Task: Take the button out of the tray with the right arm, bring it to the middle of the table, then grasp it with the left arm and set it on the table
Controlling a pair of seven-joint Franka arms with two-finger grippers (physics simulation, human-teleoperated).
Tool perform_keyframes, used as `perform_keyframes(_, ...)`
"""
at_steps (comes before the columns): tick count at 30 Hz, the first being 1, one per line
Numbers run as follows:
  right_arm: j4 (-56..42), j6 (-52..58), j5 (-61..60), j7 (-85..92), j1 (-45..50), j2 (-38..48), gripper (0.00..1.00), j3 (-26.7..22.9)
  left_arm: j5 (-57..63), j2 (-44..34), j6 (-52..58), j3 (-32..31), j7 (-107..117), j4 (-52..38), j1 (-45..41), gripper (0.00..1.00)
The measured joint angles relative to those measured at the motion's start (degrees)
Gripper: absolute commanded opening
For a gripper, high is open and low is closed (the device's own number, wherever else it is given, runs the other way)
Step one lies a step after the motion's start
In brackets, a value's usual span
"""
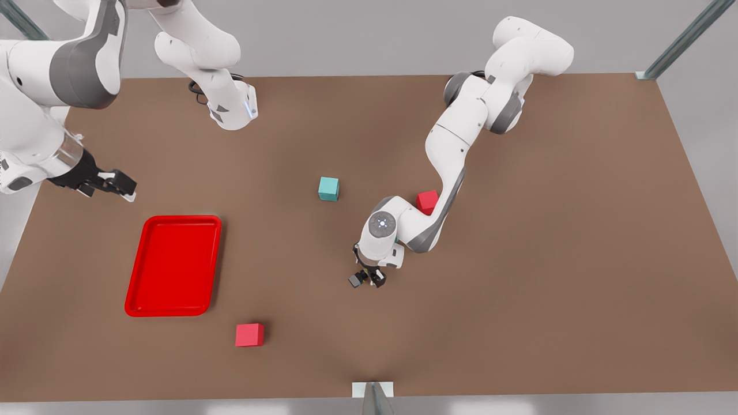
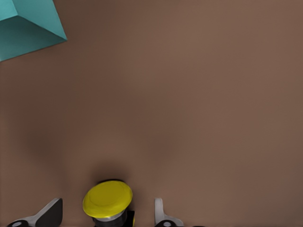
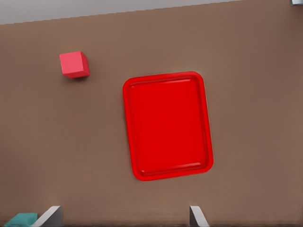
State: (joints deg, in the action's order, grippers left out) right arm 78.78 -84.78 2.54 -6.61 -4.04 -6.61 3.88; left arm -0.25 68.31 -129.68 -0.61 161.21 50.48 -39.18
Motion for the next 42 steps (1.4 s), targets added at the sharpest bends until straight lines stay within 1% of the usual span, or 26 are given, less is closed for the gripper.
perform_keyframes(1,0.14,0.24,-0.06,0.34,-0.28,-0.38,1.0,-0.01,-0.04,0.05,-0.09,-0.03,0.01,0.0,0.03,0.67)
perform_keyframes(2,0.2,0.36,-0.1,0.66,-0.57,-0.67,1.0,-0.02,-0.08,0.15,-0.17,-0.07,0.01,0.0,0.05,0.57)
perform_keyframes(5,0.18,0.15,-0.24,1.53,-1.28,-1.66,1.0,-0.02,-0.17,0.17,-0.33,-0.27,0.02,-0.03,0.37,0.53)
perform_keyframes(6,0.14,-0.04,-0.28,1.78,-1.51,-1.97,1.0,-0.03,-0.24,0.17,-0.35,-0.42,-0.03,-0.04,0.43,0.47)
perform_keyframes(15,0.23,-0.98,-0.39,3.54,-1.39,-2.8,1.0,0.07,-0.67,-1.18,0.75,-0.55,-1.26,-0.08,1.38,0.48)
perform_keyframes(23,0.19,-0.94,-0.43,4.52,-1.64,-3.46,1.0,0.15,1.72,-4.04,7.35,0.24,-3.2,0.0,1.45,0.47)
perform_keyframes(29,0.0,-0.37,-1.09,5.13,-2.58,-3.17,1.0,-0.08,9.59,-6.91,17.31,0.35,-5.86,-0.01,2.49,0.47)
perform_keyframes(36,-0.15,-0.76,-2.05,5.53,-2.68,-3.48,1.0,0.03,21.93,-8.21,30.92,2.12,-10.83,0.04,3.0,0.46)
perform_keyframes(38,0.01,-0.95,-2.08,5.61,-2.26,-3.65,1.0,0.17,25.68,-8.21,33.77,2.23,-12.21,1.28,3.0,0.46)
perform_keyframes(42,0.16,-2.43,-1.91,5.79,-1.57,-7.26,1.0,0.54,32.54,-8.02,37.64,2.61,-14.69,3.94,3.05,0.46)
